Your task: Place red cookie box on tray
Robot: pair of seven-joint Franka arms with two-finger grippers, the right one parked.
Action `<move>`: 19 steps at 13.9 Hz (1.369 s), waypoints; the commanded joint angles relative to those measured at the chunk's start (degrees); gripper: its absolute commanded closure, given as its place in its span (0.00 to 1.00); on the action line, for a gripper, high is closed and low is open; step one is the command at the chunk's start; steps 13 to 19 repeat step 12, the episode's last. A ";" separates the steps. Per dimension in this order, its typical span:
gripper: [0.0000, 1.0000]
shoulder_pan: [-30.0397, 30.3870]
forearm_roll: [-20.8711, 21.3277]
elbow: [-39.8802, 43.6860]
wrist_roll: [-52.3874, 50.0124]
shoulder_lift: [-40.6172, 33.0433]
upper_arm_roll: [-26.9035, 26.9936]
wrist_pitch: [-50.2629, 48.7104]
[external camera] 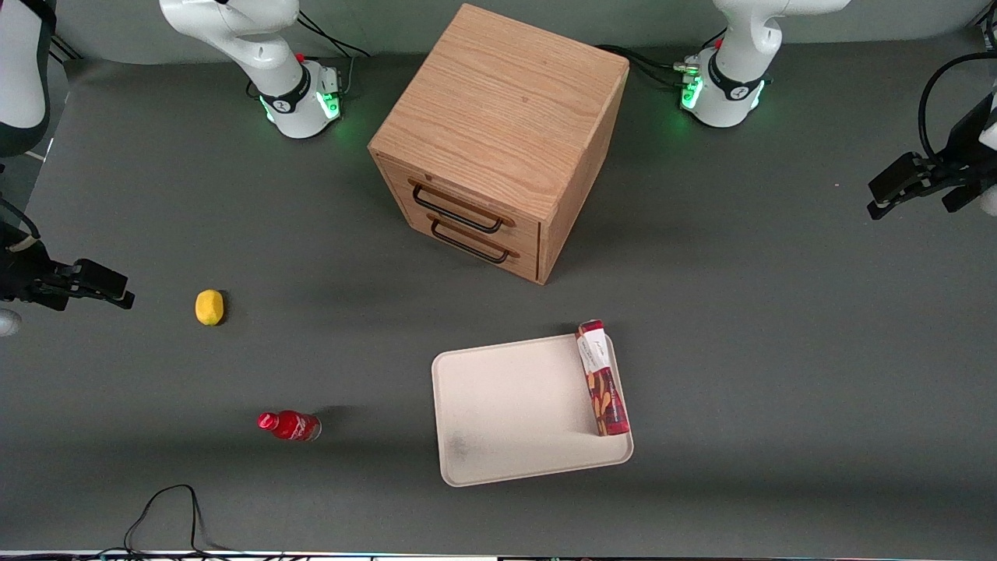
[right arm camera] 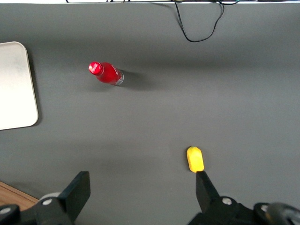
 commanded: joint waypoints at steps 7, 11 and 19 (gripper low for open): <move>0.00 -2.38 -0.65 3.78 -2.69 1.32 1.67 -2.84; 0.00 -2.03 -0.74 4.85 -2.35 1.59 1.49 -4.24; 0.00 -2.12 -0.74 4.85 -2.35 1.50 1.49 -4.68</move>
